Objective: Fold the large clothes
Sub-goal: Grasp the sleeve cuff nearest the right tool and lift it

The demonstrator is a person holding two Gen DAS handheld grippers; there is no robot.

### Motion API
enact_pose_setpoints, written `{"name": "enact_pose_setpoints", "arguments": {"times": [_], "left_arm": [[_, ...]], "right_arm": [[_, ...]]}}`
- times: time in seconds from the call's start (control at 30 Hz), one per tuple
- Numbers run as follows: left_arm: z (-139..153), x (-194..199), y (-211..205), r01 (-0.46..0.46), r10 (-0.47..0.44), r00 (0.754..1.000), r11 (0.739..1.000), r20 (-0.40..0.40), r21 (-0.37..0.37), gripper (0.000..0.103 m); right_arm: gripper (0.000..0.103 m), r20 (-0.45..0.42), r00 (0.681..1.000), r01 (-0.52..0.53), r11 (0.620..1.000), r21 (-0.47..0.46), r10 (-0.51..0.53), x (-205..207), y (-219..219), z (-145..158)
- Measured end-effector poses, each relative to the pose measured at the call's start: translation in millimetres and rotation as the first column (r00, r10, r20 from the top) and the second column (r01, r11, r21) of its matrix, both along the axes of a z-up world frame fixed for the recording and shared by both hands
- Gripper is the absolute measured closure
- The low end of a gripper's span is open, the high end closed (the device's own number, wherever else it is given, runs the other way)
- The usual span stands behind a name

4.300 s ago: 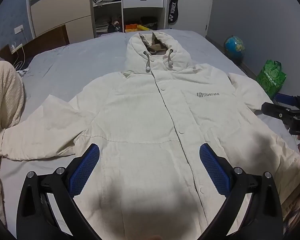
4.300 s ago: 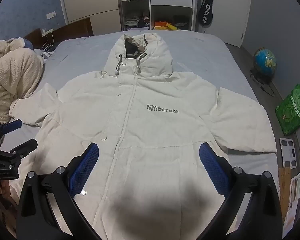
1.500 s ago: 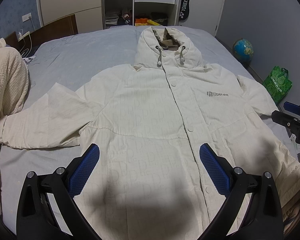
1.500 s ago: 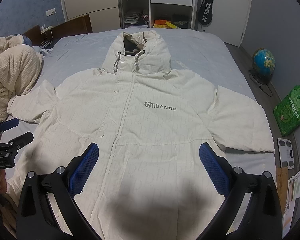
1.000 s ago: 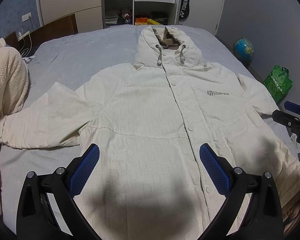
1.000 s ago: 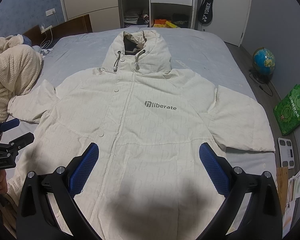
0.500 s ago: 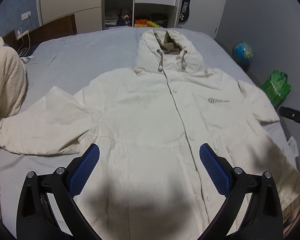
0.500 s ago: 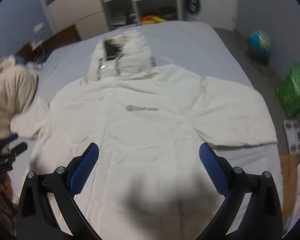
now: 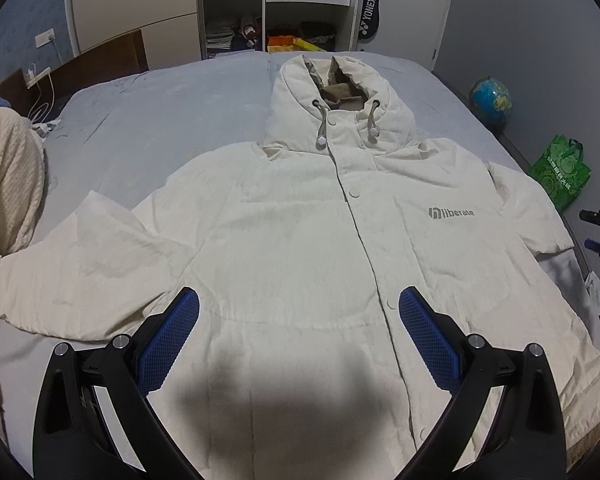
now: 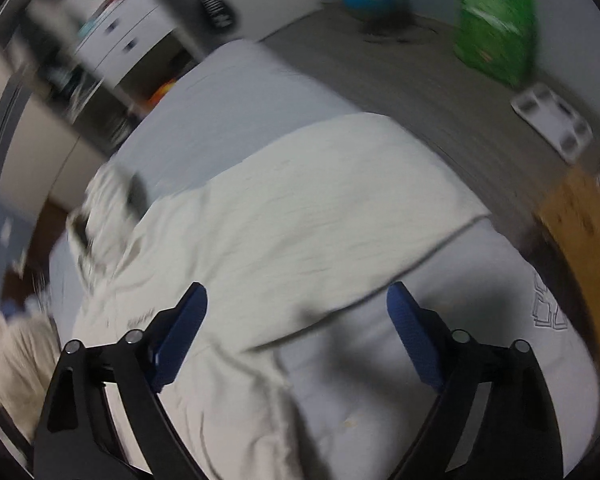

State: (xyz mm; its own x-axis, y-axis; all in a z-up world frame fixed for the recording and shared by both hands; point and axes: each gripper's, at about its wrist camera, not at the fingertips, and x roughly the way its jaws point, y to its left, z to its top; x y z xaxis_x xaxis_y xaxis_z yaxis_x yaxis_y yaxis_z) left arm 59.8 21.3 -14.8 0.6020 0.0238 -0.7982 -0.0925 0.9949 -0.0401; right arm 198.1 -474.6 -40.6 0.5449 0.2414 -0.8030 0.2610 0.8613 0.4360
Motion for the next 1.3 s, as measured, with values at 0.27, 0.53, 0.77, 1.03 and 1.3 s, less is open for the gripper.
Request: {"name": "enact_pose_setpoints", "arguments": {"times": [0.27, 0.53, 0.77, 1.03, 1.3], "left_arm": [[-7.4, 21.1, -3.9, 0.019, -0.02, 0.999, 0.999, -0.032, -0.041, 0.007], [-12.9, 33.7, -10.3, 0.049, -0.051, 0.998, 0.998, -0.046, -0.043, 0.007], [-12.5, 33.5, -12.8, 0.08, -0.082, 0.996, 0.996, -0.047, -0.037, 0.007], [-13.6, 37.1, -5.6, 0.064, -0.066, 0.996, 0.997, -0.058, -0.03, 0.007], [-7.9, 33.1, -2.4, 0.052, -0.053, 0.998, 0.998, -0.044, -0.019, 0.007]], "right_arm": [[0.025, -0.045, 0.989, 0.141, 0.985, 0.096, -0.138, 10.8, -61.1, -39.6], [0.04, -0.07, 0.97, 0.243, 0.951, 0.191, -0.234, 22.7, -83.1, -69.6], [0.074, -0.05, 0.938, 0.345, 0.902, 0.259, -0.344, 33.4, -98.2, -85.3], [0.096, 0.017, 0.923, 0.364, 0.886, 0.287, -0.384, 32.6, -101.5, -77.4], [0.099, 0.173, 0.916, 0.295, 0.9, 0.32, -0.361, 28.6, -79.1, -28.1]]}}
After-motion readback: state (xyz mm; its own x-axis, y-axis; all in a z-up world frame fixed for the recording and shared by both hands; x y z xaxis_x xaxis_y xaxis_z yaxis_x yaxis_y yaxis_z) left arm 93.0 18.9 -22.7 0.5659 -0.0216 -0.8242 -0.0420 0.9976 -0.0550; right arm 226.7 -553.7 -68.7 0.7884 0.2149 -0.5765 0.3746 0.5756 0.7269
